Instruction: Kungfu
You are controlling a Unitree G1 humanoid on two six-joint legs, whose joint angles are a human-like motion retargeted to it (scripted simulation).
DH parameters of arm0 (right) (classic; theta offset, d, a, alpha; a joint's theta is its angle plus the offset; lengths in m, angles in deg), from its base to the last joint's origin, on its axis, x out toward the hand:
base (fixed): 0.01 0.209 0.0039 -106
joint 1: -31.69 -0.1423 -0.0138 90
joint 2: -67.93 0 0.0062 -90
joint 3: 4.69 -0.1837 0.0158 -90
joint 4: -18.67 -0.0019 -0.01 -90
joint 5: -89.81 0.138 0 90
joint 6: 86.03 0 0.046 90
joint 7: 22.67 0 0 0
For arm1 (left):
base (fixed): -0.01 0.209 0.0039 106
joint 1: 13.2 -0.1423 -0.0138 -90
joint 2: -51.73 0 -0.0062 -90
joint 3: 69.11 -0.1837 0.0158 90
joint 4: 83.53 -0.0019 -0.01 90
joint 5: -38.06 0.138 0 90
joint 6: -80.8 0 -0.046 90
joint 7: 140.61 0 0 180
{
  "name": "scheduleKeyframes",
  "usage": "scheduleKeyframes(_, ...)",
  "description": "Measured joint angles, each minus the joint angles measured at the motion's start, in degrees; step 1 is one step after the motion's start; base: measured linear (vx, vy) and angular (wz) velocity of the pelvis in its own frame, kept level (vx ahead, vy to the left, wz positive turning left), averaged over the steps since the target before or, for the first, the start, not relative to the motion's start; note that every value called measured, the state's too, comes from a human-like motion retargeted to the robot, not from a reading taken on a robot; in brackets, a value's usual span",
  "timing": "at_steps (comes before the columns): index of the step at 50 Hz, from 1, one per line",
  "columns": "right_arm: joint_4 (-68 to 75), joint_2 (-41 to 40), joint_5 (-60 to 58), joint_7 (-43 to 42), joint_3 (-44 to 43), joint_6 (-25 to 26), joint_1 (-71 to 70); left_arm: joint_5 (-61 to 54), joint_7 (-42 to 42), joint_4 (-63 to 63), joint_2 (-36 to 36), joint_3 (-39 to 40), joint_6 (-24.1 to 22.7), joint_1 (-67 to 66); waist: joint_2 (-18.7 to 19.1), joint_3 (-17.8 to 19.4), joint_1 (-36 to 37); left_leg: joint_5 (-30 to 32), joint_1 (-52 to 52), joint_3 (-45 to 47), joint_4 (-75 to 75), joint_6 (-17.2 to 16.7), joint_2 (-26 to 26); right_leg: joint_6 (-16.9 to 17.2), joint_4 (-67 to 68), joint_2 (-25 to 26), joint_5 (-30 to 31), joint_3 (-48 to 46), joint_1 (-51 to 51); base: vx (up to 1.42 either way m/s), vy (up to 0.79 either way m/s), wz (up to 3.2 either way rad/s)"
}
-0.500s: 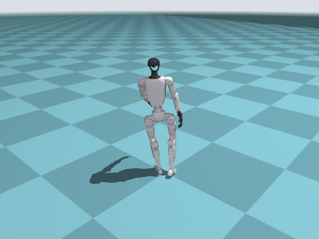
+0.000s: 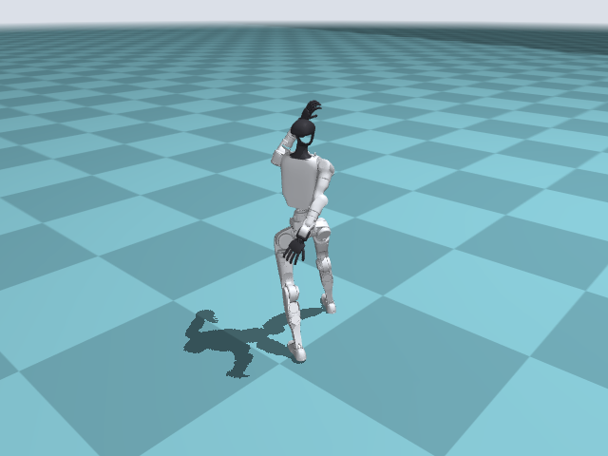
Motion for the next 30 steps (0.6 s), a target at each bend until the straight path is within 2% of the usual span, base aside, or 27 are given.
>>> scheduleKeyframes(2, 0.00, 0.43, 2.64, -0.24, -1.85, -5.24, -4.94, 1.86, -1.75, -0.16, 0.92, -0.10, 0.27, 0.61, 0.27, 0.54, -1.09, 3.12, -0.25, -0.50, 0.01, -0.16, 1.29, -1.97, 3.55, 0.01, -1.13, -3.09, -0.61, 0.48, -0.49, 0.80)
scheduleKeyframes(5, 0.00, 4.08, 4.67, 4.76, -2.80, -12.89, -12.63, 3.58, -4.20, -0.97, 2.79, 0.91, 0.39, 0.39, 1.56, 1.42, -2.80, 8.40, -1.33, -1.87, -0.27, -0.93, 3.59, -5.01, 7.48, -2.21, -4.02, -11.41, 0.94, 0.34, -0.24, 1.27)
scheduleKeyframes(7, -4.69, 5.88, 8.31, 6.51, -1.31, -14.82, -16.49, 4.27, -4.96, -1.24, 2.95, 1.01, 0.41, -0.14, 2.67, 1.81, -3.23, 11.38, -3.14, -3.06, 0.07, -1.43, 5.73, -5.85, 9.40, -1.46, -6.10, -12.38, 0.87, 0.40, -0.43, 1.45)
scheduleKeyframes(10, -19.32, 6.93, 15.65, 5.91, 1.24, -15.48, -20.49, 6.01, -5.30, -1.87, 3.09, 0.55, 1.21, -0.50, 2.84, 2.13, -0.57, 15.14, -5.20, -2.74, -0.69, -2.14, 7.45, -6.99, 11.42, -2.17, -8.91, -15.52, 1.00, 0.29, -0.41, 1.23)
scheduleKeyframes(14, -37.12, 13.29, 26.31, 17.01, 1.92, -11.15, -22.79, 0.29, -5.49, -3.15, 5.26, -1.85, 5.08, -3.19, 2.90, 2.68, 3.34, 18.40, -9.58, -2.32, -2.01, -4.73, 10.42, -7.57, 15.14, -3.92, -13.07, -21.14, 0.88, 0.05, -0.22, 1.59)
scheduleKeyframes(17, -45.49, 21.90, 34.46, 26.89, 3.53, -6.90, -24.15, -5.45, -3.48, -3.55, 7.84, -3.97, 6.21, -7.01, 2.70, 4.28, 6.20, 19.00, -13.43, -2.54, -2.66, -7.42, 13.09, -7.45, 18.13, -4.97, -16.06, -25.16, 0.92, 0.04, -0.29, 1.81)
scheduleKeyframes(20, -50.98, 32.28, 40.64, 32.63, 9.06, -4.64, -25.24, -7.22, -2.43, -4.50, 11.17, -6.62, 6.48, -12.66, 2.49, 6.05, 9.52, 18.99, -17.64, -1.18, -4.27, -12.96, 16.41, -6.96, 22.21, -6.30, -19.25, -29.51, 0.14, -0.08, -0.27, 1.88)
scheduleKeyframes(22, -54.43, 39.58, 43.09, 35.39, 13.36, -4.05, -26.12, -5.94, -3.82, -5.53, 13.28, -8.32, 6.80, -17.51, 1.82, 6.58, 12.13, 18.79, -21.33, 0.89, -5.48, -14.54, 15.16, -5.05, 25.49, -10.29, -20.58, -30.83, -1.68, -0.30, -0.02, 2.05)
scheduleKeyframes(25, -59.94, 49.38, 45.35, 38.51, 18.32, -1.59, -29.83, -2.04, -9.86, -8.99, 16.03, -11.35, 8.75, -26.08, 1.20, 7.21, 17.64, 17.63, -27.38, 4.05, -6.91, -14.54, 11.78, -2.32, 30.36, -17.03, -22.05, -32.19, -5.52, -0.26, -0.05, 1.85)
scheduleKeyframes(28, -65.92, 51.55, 43.87, 42.10, 25.95, 0.35, -40.42, 3.74, -17.39, -17.46, 20.10, -14.68, 9.34, -36.03, 2.71, 8.94, 24.66, 15.85, -32.86, 8.68, -7.82, -14.54, 12.65, -1.71, 34.05, -20.05, -24.02, -33.34, -9.53, -0.46, 0.01, 1.54)
scheduleKeyframes(30, -66.05, 45.76, 38.10, 47.08, 35.32, 0.96, -52.47, 8.46, -23.39, -29.54, 22.07, -14.31, 7.83, -42.04, 3.83, 9.99, 27.18, 16.88, -38.09, 7.18, -7.24, -14.54, 10.45, -1.23, 35.67, -23.02, -23.66, -34.09, -12.52, -0.46, 0.32, 1.46)
